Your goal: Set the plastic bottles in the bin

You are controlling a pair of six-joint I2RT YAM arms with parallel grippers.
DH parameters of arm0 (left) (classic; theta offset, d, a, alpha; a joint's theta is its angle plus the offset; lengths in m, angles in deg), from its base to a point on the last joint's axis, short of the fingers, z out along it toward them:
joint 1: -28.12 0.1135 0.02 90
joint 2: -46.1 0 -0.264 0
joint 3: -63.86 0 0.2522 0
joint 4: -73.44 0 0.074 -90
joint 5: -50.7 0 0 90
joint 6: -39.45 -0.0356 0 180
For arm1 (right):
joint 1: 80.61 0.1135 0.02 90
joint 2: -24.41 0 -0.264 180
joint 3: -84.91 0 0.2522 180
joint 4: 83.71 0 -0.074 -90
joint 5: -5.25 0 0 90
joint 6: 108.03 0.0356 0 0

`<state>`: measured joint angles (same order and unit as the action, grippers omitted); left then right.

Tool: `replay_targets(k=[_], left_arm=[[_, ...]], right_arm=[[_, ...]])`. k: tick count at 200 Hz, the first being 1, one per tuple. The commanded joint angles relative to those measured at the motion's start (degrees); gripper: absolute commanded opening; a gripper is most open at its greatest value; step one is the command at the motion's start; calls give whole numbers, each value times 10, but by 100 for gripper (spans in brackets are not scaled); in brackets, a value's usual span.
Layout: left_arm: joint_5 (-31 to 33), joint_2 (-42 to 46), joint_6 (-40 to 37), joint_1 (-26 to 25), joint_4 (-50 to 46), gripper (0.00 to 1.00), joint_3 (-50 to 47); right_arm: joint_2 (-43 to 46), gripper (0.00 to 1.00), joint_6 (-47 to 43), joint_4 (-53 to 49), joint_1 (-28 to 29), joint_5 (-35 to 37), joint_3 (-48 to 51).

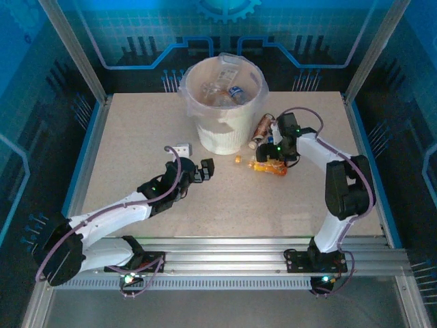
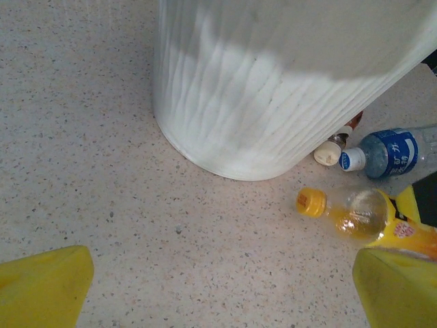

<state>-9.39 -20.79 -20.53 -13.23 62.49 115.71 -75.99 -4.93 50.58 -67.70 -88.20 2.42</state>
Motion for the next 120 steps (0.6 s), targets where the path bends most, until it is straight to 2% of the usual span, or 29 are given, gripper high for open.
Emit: replay_targets(k=[1, 46, 120], left_arm=[[-12, -9, -3, 5, 0, 99, 18], [-27, -20, -5, 5, 1, 99, 23], [-41, -36, 1, 5, 0, 99, 31]], right_arm=[[27, 94, 28, -24, 10, -36, 38], [54, 97, 53, -26, 23, -71, 82], [63, 97, 79, -37, 74, -64, 105]])
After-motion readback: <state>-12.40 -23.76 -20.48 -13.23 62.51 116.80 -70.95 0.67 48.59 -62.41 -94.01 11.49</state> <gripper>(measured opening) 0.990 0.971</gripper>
